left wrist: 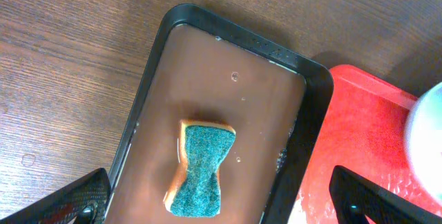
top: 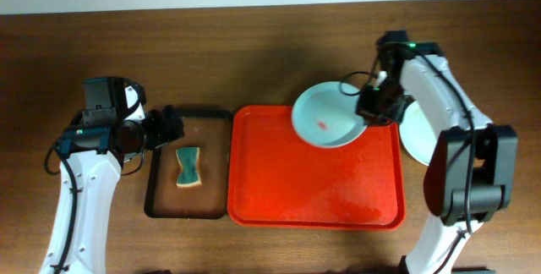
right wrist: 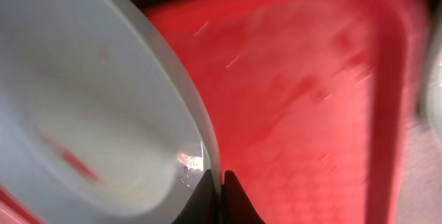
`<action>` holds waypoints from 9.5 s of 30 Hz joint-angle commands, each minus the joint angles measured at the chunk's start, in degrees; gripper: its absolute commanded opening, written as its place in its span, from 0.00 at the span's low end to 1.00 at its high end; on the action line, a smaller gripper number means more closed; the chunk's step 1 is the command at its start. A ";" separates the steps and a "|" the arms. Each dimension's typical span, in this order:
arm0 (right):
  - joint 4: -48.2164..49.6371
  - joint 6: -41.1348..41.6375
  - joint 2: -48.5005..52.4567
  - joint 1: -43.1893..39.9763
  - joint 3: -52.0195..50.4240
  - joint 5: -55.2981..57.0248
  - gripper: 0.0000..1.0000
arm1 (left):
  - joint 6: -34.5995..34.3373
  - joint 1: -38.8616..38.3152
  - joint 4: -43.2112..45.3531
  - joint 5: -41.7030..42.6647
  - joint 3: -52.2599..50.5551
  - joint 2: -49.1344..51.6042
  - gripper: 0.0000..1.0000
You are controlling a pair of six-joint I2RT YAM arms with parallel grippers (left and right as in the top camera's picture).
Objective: Clean dirty plates on tray and stack at the side
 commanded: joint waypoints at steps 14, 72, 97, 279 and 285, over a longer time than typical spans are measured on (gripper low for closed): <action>8.00 8.98 -1.27 13.99 -19.74 -0.04 0.40 | -0.35 0.09 0.13 0.59 0.74 -0.20 0.99; 13.86 1.16 -6.43 12.74 -19.89 5.16 0.04 | -0.35 0.09 0.13 0.59 0.74 -0.20 0.99; 12.44 4.07 -7.28 17.57 -19.89 5.79 0.04 | 2.03 -8.94 -8.00 -4.66 -2.89 0.04 0.49; 22.47 5.38 -7.26 20.17 -22.53 -2.38 0.05 | -0.17 -21.07 -6.12 -15.85 -2.75 8.33 0.01; 22.49 5.38 -7.26 20.17 -22.53 -2.38 0.05 | -0.15 -21.07 6.08 -15.93 -14.10 8.33 0.05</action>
